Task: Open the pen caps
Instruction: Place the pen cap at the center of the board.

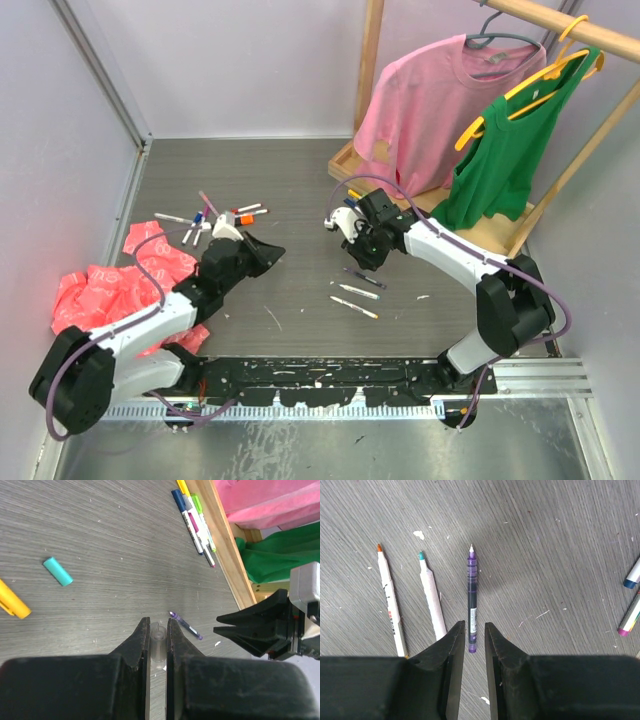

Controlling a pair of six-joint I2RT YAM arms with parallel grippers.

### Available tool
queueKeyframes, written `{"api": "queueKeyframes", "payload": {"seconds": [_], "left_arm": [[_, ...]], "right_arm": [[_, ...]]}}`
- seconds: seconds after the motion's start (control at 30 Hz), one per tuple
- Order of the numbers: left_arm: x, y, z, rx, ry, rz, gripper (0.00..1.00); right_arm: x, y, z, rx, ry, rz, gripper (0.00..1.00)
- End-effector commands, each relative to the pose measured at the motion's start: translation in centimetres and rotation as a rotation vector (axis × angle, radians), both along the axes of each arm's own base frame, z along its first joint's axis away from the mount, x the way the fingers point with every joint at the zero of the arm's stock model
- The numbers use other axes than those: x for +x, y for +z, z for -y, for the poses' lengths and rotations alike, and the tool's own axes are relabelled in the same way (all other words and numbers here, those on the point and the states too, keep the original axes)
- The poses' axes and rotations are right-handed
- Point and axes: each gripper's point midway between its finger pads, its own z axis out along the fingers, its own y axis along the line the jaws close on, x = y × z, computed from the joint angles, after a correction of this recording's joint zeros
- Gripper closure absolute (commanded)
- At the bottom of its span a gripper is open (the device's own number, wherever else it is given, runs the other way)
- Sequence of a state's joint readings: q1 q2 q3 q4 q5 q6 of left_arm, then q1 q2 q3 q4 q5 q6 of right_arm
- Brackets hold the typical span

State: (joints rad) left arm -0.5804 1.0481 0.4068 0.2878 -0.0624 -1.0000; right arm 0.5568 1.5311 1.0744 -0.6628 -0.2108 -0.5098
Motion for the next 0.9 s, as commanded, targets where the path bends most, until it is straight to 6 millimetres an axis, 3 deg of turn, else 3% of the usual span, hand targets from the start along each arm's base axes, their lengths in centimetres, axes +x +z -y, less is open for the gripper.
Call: {"api": "queueKeyframes", "payload": {"seconds": [0.0,0.27,0.57,0.87], "left_arm": [[1.8,1.1,1.1,0.032,-0.014,0.003,1.0],[5.1,-2.4,2.9,0.179,-0.019,-0.165,1.0],[7.7,-6.4,0.8,0.402,0.126,-0.332,1.0],[9.1,-8.3,1.4,0.439,0.137,-0.379,1.0]], "right_arm": [[1.0,2.1,-0.7,0.056,0.006,0.064,0.71],[1.0,2.1,-0.7,0.056,0.005,0.066,0.71],[1.0,2.0,-0.6,0.052,0.006,0.068,0.72],[1.0,1.9,-0.6,0.05,0.006,0.067,0.72]]}}
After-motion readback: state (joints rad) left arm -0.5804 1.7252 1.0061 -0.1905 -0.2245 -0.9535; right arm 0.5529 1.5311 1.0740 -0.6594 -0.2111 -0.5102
